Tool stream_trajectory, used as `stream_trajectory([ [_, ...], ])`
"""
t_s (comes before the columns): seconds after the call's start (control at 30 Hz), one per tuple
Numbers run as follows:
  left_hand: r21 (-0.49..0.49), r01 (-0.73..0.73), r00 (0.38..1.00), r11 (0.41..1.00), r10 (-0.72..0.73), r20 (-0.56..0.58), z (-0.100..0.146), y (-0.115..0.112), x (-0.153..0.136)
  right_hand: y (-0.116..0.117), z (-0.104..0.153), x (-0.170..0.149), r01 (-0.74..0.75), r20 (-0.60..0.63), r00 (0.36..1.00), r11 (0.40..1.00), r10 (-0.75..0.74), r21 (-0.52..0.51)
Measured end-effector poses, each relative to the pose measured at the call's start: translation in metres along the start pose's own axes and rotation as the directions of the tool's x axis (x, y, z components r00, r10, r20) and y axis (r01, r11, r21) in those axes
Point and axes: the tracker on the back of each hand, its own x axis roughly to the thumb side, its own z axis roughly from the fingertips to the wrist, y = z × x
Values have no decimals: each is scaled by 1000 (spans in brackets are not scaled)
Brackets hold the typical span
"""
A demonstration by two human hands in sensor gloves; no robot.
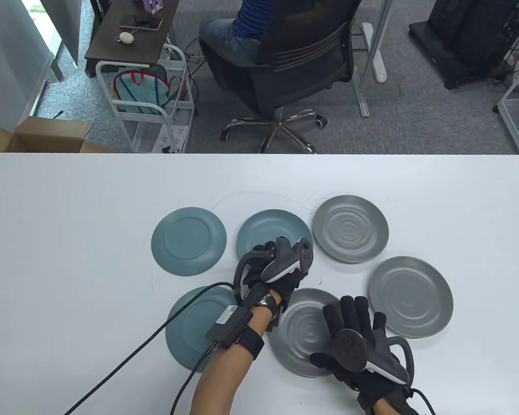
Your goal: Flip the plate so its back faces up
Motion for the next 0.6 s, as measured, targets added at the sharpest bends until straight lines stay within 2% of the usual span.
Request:
stream_trajectory([
  [0.6,-8,66,998,998,-66,26,-9,-11,9,-1,-1,0,2,-3,1000,1000,-1,12],
])
